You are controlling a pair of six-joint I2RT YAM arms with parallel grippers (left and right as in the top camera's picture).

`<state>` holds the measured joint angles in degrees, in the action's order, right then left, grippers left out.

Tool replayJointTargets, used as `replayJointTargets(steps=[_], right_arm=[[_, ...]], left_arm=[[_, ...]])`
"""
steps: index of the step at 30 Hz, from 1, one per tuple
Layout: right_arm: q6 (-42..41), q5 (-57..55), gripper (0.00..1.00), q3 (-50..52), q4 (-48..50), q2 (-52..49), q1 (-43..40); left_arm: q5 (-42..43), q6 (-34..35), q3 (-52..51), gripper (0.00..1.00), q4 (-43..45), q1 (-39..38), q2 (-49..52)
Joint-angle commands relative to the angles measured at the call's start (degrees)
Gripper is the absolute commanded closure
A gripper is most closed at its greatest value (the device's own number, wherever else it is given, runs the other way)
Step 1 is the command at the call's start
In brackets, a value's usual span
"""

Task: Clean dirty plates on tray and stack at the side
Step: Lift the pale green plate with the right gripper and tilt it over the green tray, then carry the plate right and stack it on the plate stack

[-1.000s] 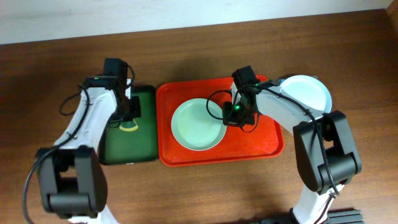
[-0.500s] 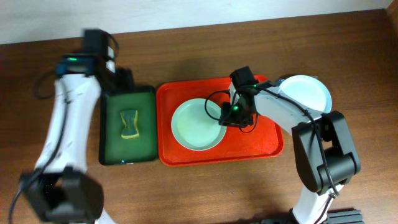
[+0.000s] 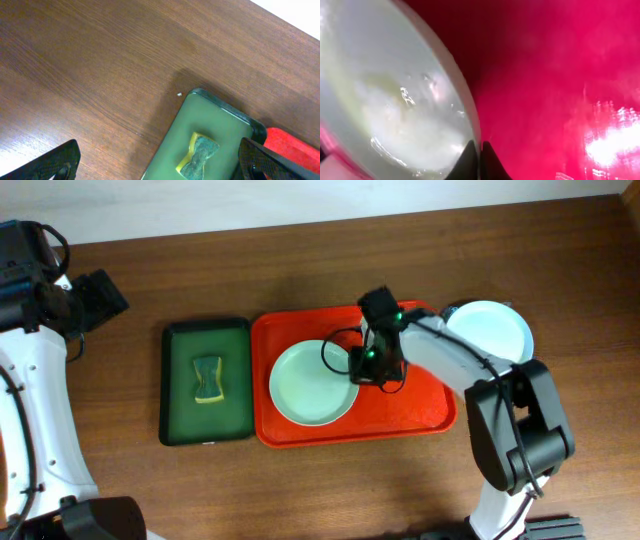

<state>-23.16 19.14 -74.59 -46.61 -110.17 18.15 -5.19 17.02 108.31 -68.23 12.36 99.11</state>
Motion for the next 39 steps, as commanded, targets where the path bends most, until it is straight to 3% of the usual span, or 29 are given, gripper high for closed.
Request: replayJointTargets(steps=[1,5,8,13,16,18,23,25,27,31,37,39], right_arm=[[0.96,3.19,0.96,-9.6,-6.29,0.52,-1.42],[1.29,2.95,0.96,-20.48,-12.66,0.52,-0.02],[-4.72,-1.79,0.96,-21.46,-7.37,0.5,3.82],[-8.87,-21.24,0.96,-21.44,1.99,0.17,17.31],[-8.59,-41.7,0.96,-21.44,2.73,0.17,26.77],[-3.5,-50.73,0.96,-21.44,4.37,0.2,31.5],[12.0,-86.2,0.96,-21.62,12.7,0.24,44.44],[22.05,-95.32,0.96,-21.62,19.52,0.24,47.78],[34.18,-97.88,0.96,-21.62,28.13,0.24,50.14],[44.52,-97.9,0.96,-21.62,37.18,0.24,51.25],[44.85,-97.77,0.96,-21.62,37.9,0.24,51.15],[39.74,-97.33,0.96,-21.49,37.31,0.24,50.82]], left_arm=[[-0.24,0.76,-0.15,0.01,-0.02,0.17,0.26],[-0.24,0.76,-0.15,0.01,-0.02,0.17,0.26],[-0.24,0.76,-0.15,0.01,-0.02,0.17,0.26],[-0.24,0.76,-0.15,0.01,0.0,0.17,0.26],[-0.24,0.76,-0.15,0.01,0.0,0.17,0.26],[-0.24,0.76,-0.15,0.01,-0.04,0.17,0.26],[-0.24,0.76,-0.15,0.01,0.0,0.17,0.26],[-0.24,0.76,-0.15,0.01,-0.02,0.17,0.26],[-0.24,0.76,-0.15,0.01,-0.02,0.17,0.26],[-0.24,0.74,-0.15,0.01,-0.02,0.17,0.26],[-0.24,0.76,-0.15,0.01,-0.02,0.17,0.26],[-0.24,0.74,-0.15,0.01,-0.02,0.17,0.26]])
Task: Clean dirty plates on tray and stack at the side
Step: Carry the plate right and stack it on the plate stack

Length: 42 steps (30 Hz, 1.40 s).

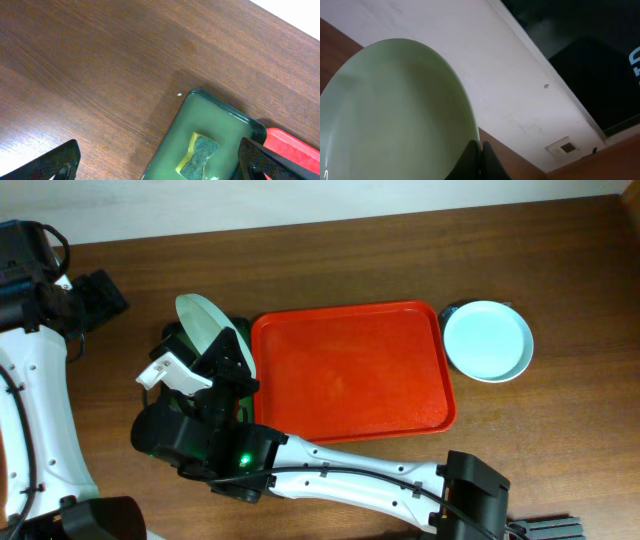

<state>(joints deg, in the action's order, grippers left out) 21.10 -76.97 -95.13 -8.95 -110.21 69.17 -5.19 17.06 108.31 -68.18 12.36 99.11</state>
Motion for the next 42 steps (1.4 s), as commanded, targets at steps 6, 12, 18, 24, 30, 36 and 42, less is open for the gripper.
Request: replayJointTargets(steps=[6,12,18,24,30,36,42], right_arm=[[-36.44,26.05,0.96,-0.9,-19.02,0.28,-7.63],[-48.37,68.26,0.96,-0.9,-27.76,3.52,-27.06],[-45.81,86.47,0.96,-0.9,-46.6,6.64,-56.87],[-35.87,86.18,0.96,-0.87,-62.25,6.62,-86.9],[-32.57,89.9,0.81,-0.66,-66.77,6.62,-100.67],[-27.34,93.37,0.43,0.55,-66.34,5.68,-85.26],[-42.36,83.25,0.47,11.67,-55.41,3.96,-69.96]], left_arm=[[-0.24,0.72,-0.15,0.01,-0.07,0.17,0.26],[-0.24,0.72,-0.15,0.01,-0.04,0.17,0.26],[-0.24,0.72,-0.15,0.01,-0.07,0.17,0.26],[-0.24,0.7,-0.15,0.01,-0.07,0.17,0.28],[-0.24,0.72,-0.15,0.01,-0.07,0.17,0.28],[-0.24,0.7,-0.15,0.01,-0.07,0.17,0.28],[-0.24,0.7,-0.15,0.01,-0.07,0.17,0.28]])
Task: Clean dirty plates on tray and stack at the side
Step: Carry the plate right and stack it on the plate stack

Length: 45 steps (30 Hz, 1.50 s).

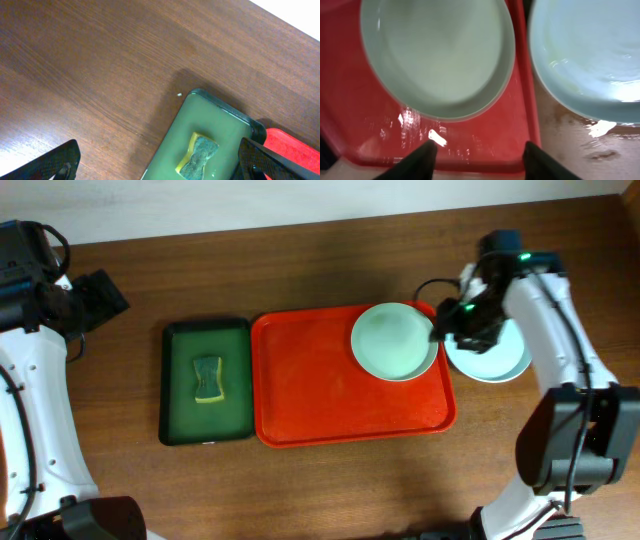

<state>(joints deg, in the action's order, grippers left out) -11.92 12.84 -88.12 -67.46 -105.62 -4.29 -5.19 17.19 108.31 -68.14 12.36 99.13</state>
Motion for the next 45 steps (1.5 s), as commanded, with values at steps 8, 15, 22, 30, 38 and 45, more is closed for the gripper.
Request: replayJointTargets(steps=[8,15,22,30,38,45], right_arm=[[-17.59,-8.39,0.64,20.17,23.71,-0.63,5.51],[-17.51,-4.72,0.96,20.83,26.69,-0.2,5.22],[-17.05,-1.44,0.96,15.67,18.73,7.69,4.79],[-14.6,-5.88,0.96,20.81,19.32,7.76,6.97],[-17.75,-7.3,0.59,34.18,38.97,6.4,7.67],[-17.68,-4.0,0.96,32.04,39.58,6.43,6.95]], left_arm=[[-0.24,0.59,-0.15,0.01,-0.11,0.17,0.26],[-0.24,0.59,-0.15,0.01,-0.11,0.17,0.26],[-0.24,0.59,-0.15,0.01,-0.11,0.17,0.26],[-0.24,0.59,-0.15,0.01,-0.11,0.17,0.26],[-0.24,0.59,-0.15,0.01,-0.11,0.17,0.26],[-0.24,0.59,-0.15,0.01,-0.11,0.17,0.26]])
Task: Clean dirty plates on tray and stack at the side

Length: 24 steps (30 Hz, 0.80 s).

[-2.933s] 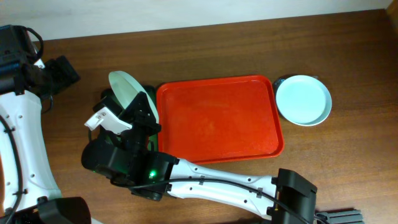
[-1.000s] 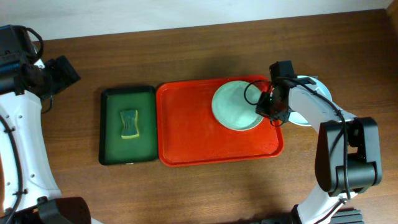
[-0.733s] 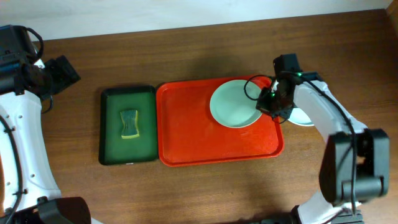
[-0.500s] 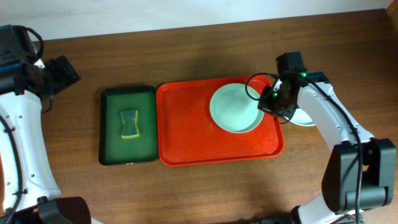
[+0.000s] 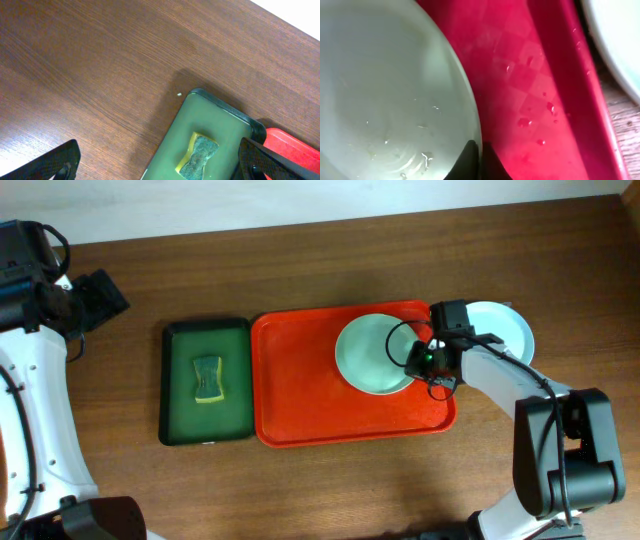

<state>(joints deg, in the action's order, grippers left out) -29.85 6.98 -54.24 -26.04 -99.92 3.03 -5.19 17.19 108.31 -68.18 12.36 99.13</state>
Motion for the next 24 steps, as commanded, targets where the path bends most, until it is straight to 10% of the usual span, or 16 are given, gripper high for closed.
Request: replayJointTargets(steps=[1,15,24], right_arm=[[0.66,1.79,0.96,-4.33,-4.83,3.26,-0.92],[8.46,-0.17,0.96,-8.35,-18.14,14.12,-37.86],[8.44,0.24,0.96,-8.33,-13.64,3.87,-36.3]], left_arm=[[-0.24,0.57,-0.15,0.01,-0.07,0.17,0.26],[-0.24,0.59,-0.15,0.01,-0.07,0.17,0.26],[-0.24,0.59,-0.15,0.01,-0.07,0.17,0.26]])
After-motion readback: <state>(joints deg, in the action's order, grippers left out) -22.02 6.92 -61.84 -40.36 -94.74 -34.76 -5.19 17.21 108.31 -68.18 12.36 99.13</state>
